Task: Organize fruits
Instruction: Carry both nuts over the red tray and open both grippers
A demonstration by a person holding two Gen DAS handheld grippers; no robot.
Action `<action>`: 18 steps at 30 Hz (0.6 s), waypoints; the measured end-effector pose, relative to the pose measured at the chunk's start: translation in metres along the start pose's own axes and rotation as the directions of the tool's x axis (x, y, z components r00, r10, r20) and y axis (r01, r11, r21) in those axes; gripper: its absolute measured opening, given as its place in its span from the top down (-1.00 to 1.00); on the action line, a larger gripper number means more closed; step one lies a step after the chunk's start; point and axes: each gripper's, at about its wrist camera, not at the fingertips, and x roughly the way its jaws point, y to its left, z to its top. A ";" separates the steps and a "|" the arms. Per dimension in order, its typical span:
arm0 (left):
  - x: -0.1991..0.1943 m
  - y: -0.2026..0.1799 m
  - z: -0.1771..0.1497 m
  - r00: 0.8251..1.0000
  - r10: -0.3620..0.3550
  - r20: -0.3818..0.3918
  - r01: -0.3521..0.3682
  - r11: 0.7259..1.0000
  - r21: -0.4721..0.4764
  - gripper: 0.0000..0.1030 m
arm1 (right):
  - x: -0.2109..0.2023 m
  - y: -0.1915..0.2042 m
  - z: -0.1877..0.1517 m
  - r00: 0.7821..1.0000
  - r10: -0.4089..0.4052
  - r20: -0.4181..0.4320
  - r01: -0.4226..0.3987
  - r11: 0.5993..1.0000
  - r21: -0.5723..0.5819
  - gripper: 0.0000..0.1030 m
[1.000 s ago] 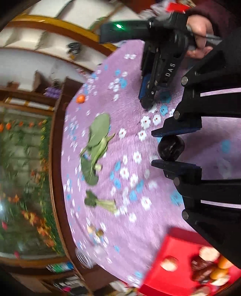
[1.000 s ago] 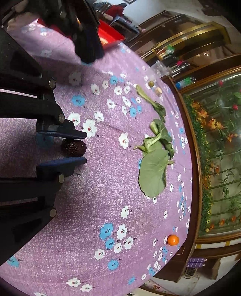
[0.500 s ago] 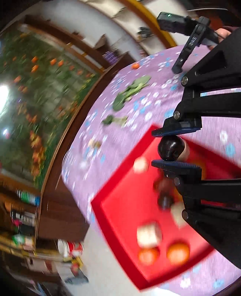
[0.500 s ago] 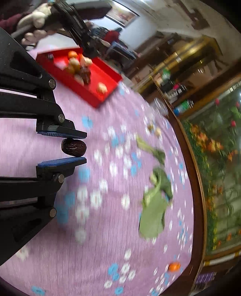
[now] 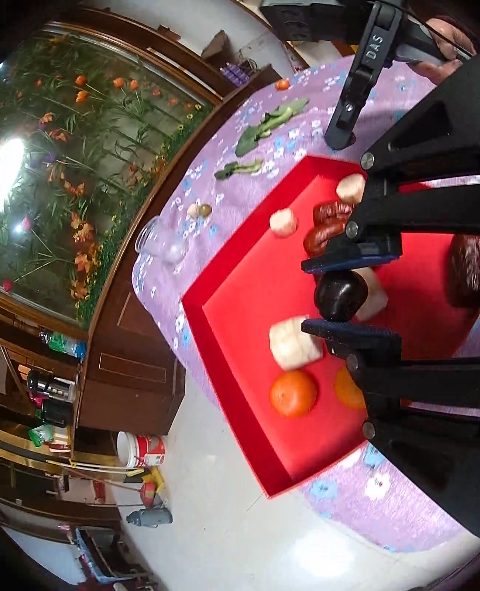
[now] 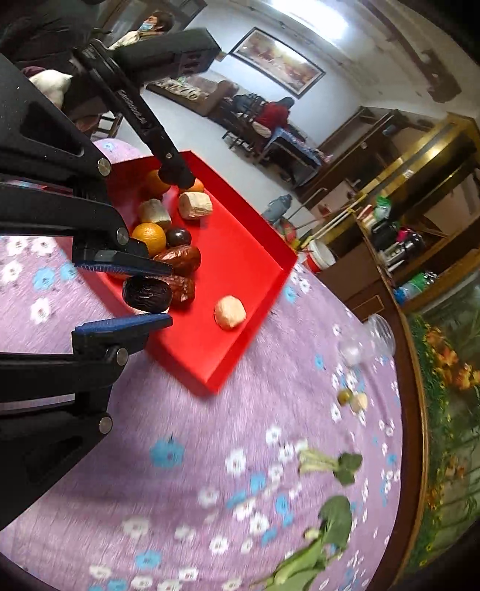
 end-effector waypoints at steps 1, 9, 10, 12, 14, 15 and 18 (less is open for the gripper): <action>0.000 0.002 0.000 1.000 0.007 0.002 -0.007 1.000 0.004 0.53 | 0.006 0.001 0.002 1.000 -0.009 -0.007 0.009 1.000 0.000 0.57; 0.006 0.007 -0.002 1.000 0.012 -0.007 -0.012 1.000 0.003 0.53 | 0.027 -0.002 0.011 0.996 -0.090 -0.002 0.090 0.996 -0.005 0.56; 0.006 0.007 -0.003 1.000 0.013 -0.007 -0.013 1.000 -0.001 0.52 | 0.029 -0.002 0.013 0.995 -0.103 0.004 0.103 0.995 -0.008 0.56; 0.008 0.009 -0.003 1.000 0.005 -0.013 -0.005 1.000 -0.013 0.45 | 0.030 -0.002 0.015 0.993 -0.115 0.018 0.115 0.993 -0.005 0.56; 0.007 0.012 -0.004 1.000 -0.002 -0.010 0.002 1.000 -0.025 0.04 | 0.033 -0.004 0.017 0.994 -0.107 0.020 0.107 0.994 0.013 0.50; 0.006 0.012 -0.004 1.000 -0.003 -0.003 0.003 1.000 -0.028 -0.04 | 0.034 -0.005 0.017 0.995 -0.102 0.021 0.101 0.995 0.022 0.34; 0.000 0.013 -0.004 1.000 -0.006 0.008 0.007 1.000 -0.030 -0.12 | 0.033 -0.006 0.016 0.994 -0.102 0.039 0.100 0.994 0.037 -0.03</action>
